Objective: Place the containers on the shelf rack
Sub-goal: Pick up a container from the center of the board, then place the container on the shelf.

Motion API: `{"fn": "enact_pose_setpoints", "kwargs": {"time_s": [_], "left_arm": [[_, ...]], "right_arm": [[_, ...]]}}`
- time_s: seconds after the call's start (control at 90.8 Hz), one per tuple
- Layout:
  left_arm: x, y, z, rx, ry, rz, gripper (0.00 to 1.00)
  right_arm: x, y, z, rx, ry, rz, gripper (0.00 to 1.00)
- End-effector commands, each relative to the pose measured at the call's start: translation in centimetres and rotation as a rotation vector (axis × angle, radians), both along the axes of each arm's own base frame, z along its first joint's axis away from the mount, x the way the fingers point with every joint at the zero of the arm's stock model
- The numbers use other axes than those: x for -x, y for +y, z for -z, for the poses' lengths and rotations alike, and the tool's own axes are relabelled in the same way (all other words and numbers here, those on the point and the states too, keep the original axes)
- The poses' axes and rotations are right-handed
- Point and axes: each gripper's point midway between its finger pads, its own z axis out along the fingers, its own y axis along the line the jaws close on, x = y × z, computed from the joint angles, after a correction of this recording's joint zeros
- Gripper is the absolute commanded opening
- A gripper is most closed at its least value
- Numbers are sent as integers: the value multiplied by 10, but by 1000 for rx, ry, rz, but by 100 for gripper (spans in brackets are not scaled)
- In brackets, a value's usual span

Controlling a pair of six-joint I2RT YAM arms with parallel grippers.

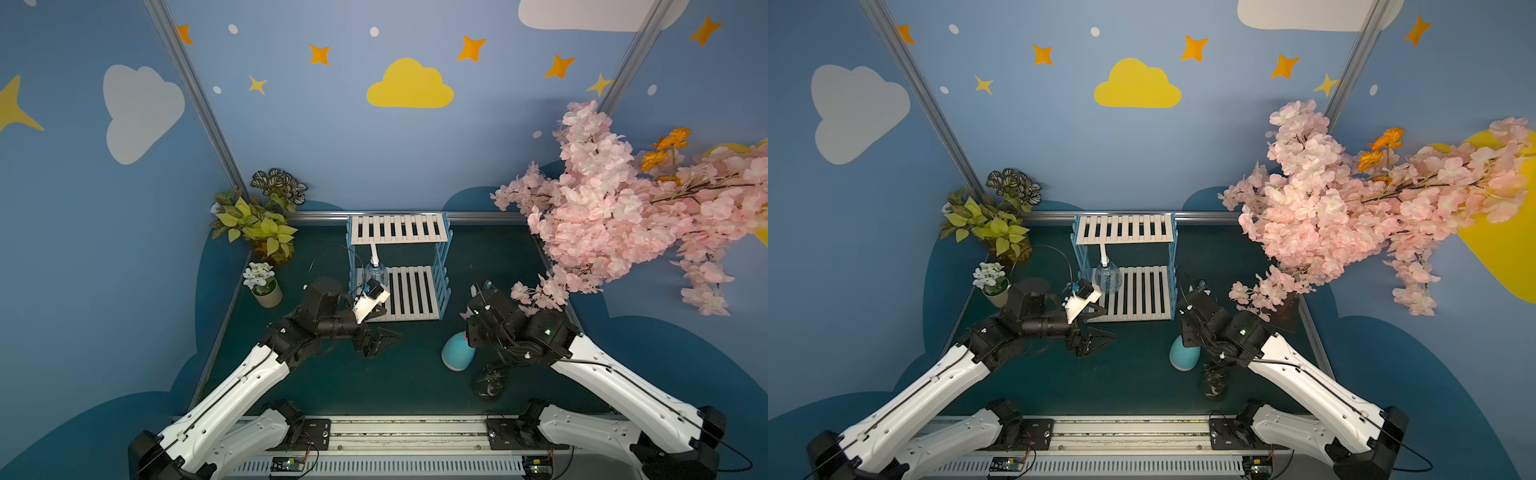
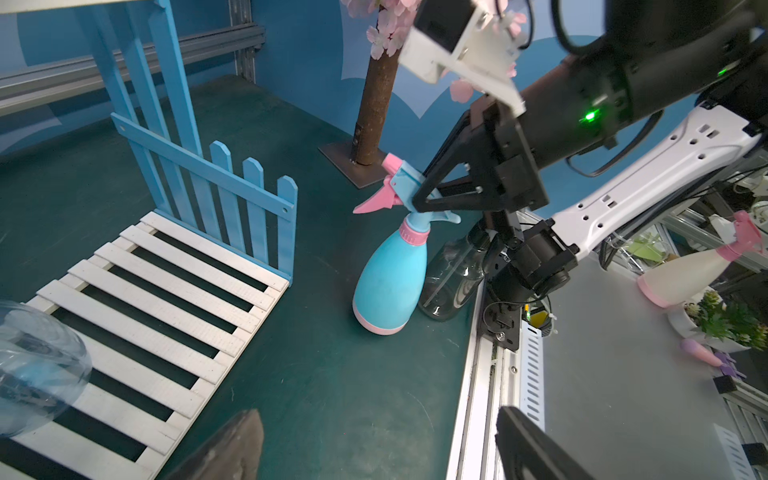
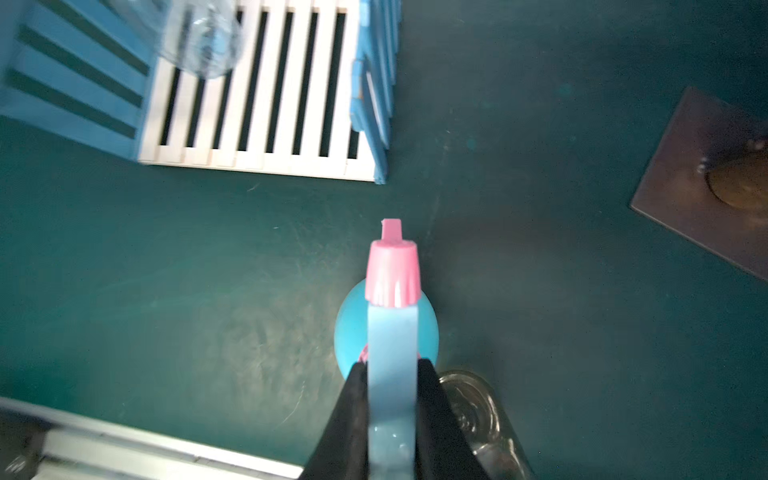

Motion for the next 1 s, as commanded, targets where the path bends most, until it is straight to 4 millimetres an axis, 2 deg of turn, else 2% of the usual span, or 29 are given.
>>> {"fn": "enact_pose_setpoints", "kwargs": {"time_s": [0.0,0.121,0.187,0.396,0.683,0.881,0.991], "left_arm": [[-5,6,13,-38,41,-59,92],[-6,18,16,-79,26,-104,92],[-12,30,21,-114,24,-161,92],[-19,61,25,-158,25,-256,92],[-10,56,26,-123,-8,-190,93],[-12,58,29,-133,-21,-196,93],[-12,58,29,-130,-22,-197,93]], "right_arm": [[5,31,-48,-130,-94,-177,0],[12,49,-81,-164,-164,-275,0],[11,57,-91,-159,-181,-296,0],[-11,87,-119,-152,-246,-305,0],[-69,123,-98,-82,-248,-254,0],[-102,129,-69,-35,-224,-196,0],[-114,132,-59,-11,-223,-186,0]]}}
